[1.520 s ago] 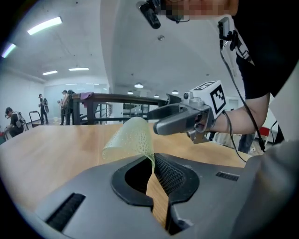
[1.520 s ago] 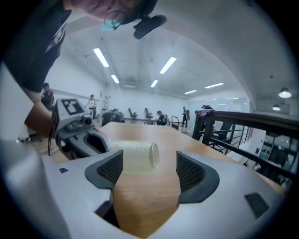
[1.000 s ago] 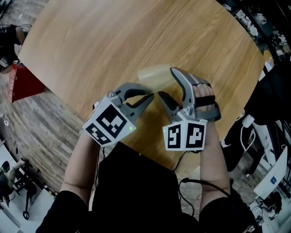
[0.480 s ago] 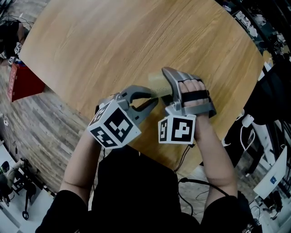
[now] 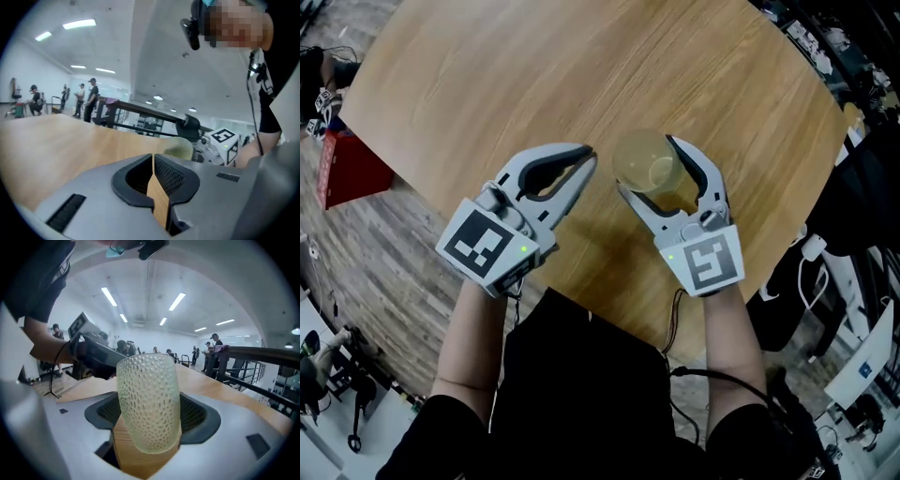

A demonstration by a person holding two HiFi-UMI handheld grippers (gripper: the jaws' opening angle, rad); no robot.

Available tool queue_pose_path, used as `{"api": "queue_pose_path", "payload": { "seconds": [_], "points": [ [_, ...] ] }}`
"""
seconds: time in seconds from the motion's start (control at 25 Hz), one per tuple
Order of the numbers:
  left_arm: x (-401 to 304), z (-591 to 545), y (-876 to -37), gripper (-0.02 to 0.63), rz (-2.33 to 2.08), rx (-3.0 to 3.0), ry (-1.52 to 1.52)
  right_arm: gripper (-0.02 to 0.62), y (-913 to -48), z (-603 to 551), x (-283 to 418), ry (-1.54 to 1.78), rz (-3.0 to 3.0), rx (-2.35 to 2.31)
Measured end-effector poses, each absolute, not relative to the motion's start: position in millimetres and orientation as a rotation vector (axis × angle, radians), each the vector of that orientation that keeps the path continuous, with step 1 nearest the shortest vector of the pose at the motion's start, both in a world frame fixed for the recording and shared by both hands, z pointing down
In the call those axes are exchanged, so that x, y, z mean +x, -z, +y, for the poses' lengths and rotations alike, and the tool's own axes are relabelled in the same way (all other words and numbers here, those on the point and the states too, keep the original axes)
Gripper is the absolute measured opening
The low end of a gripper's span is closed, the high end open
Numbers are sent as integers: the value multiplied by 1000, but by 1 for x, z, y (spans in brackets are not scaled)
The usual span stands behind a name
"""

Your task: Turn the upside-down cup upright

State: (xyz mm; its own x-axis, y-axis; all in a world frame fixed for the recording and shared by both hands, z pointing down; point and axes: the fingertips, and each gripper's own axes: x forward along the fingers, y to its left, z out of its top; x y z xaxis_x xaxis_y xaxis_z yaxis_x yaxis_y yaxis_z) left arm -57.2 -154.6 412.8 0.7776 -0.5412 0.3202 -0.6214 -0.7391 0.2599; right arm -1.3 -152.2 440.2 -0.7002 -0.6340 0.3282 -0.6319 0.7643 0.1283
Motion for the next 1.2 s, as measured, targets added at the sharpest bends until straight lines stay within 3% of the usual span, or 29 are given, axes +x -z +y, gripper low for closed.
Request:
{"api": "queue_pose_path", "payload": {
  "seconds": [0.08, 0.8, 1.2],
  "points": [
    [-64, -163, -426, 9, -972, 2565, -262, 336, -439, -143, -5, -51, -2676, 958],
    [-36, -166, -489, 6, -943, 2576, -439, 336, -509, -130, -22, -384, -2479, 811],
    [-73, -164, -460, 8, -1122, 2529, -286, 337, -482, -104, 13, -448, -2517, 895]
  ]
}}
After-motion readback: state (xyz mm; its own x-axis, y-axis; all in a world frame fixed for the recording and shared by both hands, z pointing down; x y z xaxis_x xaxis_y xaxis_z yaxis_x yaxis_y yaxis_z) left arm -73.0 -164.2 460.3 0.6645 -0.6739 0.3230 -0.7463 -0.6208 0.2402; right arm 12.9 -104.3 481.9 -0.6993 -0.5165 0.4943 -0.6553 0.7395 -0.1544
